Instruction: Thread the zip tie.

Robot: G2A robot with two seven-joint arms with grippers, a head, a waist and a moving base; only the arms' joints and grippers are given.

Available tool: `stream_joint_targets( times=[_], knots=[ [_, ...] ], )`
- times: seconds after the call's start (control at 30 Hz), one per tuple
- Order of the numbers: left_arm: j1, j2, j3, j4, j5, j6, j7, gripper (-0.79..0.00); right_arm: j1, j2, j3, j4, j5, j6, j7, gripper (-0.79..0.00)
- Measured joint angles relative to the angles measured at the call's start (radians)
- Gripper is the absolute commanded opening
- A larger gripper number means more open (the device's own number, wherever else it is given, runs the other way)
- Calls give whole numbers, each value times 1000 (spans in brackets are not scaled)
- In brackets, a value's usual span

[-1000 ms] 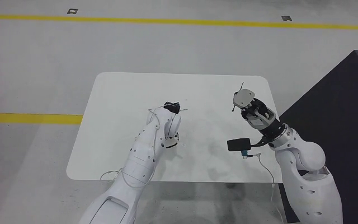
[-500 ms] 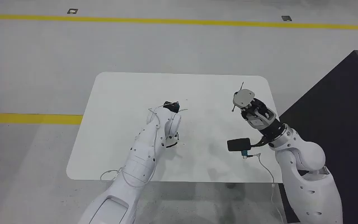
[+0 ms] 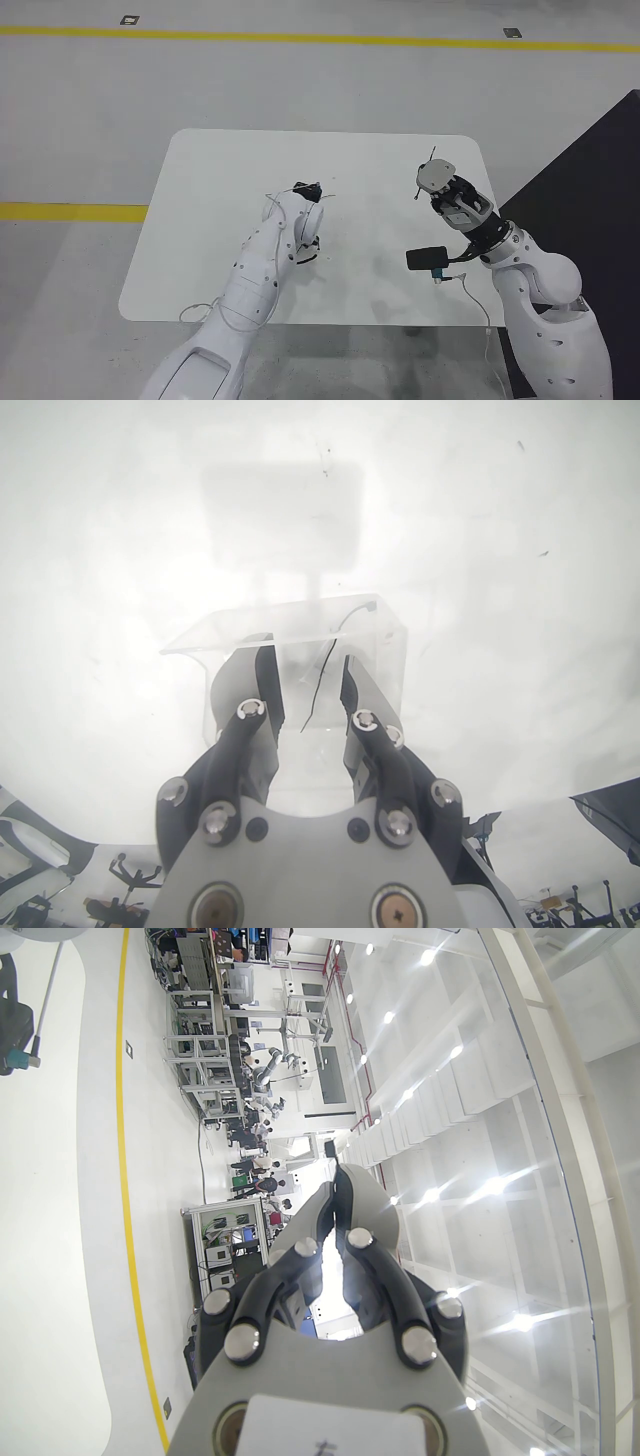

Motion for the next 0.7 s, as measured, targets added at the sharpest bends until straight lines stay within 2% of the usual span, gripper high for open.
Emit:
stream_joint_targets(
  times=[0.23, 0.3, 0.33, 0.37, 0.7],
  knots=[
    [-5, -3, 7, 27, -6, 1, 8, -634, 0, 0, 0, 0, 0, 0, 0, -785],
    [-8, -4, 12, 39, -8, 1, 12, -683, 0, 0, 0, 0, 0, 0, 0, -785],
    [-11, -5, 14, 48, -9, 1, 14, -754, 0, 0, 0, 0, 0, 0, 0, -785],
    [-13, -6, 16, 54, -10, 1, 16, -776, 0, 0, 0, 0, 0, 0, 0, -785],
    [-35, -13, 25, 89, -25, 7, 27, -785, 0, 0, 0, 0, 0, 0, 0, -785]
  ],
)
